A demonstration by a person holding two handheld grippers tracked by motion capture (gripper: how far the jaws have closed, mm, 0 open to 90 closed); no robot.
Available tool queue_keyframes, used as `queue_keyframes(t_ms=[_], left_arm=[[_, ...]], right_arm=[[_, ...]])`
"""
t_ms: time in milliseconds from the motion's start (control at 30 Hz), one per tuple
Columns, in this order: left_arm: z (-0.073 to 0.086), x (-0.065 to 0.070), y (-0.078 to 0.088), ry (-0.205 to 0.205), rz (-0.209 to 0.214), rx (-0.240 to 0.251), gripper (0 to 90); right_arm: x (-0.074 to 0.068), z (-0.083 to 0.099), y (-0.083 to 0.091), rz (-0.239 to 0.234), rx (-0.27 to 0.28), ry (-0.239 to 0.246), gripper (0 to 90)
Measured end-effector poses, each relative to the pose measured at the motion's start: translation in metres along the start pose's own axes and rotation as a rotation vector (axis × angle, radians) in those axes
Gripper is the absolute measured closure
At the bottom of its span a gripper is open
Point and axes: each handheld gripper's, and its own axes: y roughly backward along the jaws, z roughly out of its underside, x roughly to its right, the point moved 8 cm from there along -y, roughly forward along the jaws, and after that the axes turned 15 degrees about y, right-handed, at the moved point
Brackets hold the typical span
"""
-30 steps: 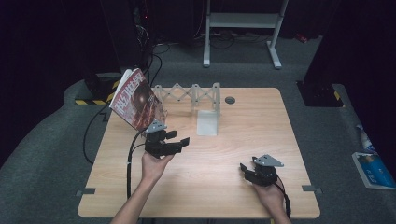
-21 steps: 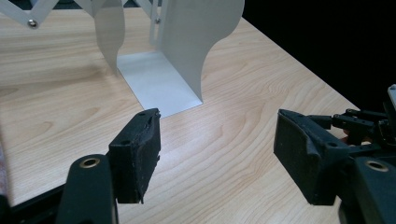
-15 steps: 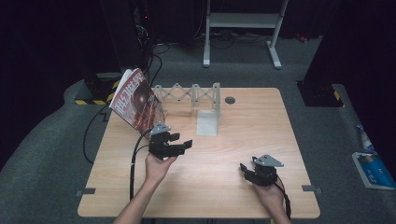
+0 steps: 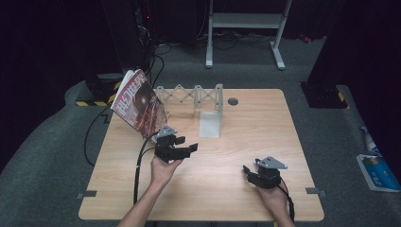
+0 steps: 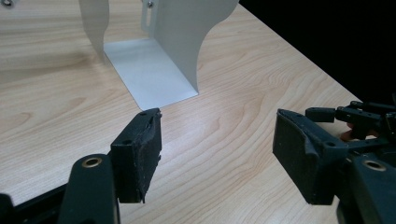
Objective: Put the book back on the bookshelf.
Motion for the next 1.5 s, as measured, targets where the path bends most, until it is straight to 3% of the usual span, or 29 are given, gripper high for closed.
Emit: queue_keyframes(t_ms=[833, 1500], left_arm=[[0.016, -0.002, -0.021, 0.027, -0.001, -0.029, 32.9], [0.028, -0.013, -0.036, 0.03, -0.049, -0.053, 33.1]], right_arm=[[0.0, 0.0, 0.0, 0.0, 0.0, 0.001, 38.3], [0.0, 0.0, 0.0, 0.0, 0.001, 0.002, 38.3]])
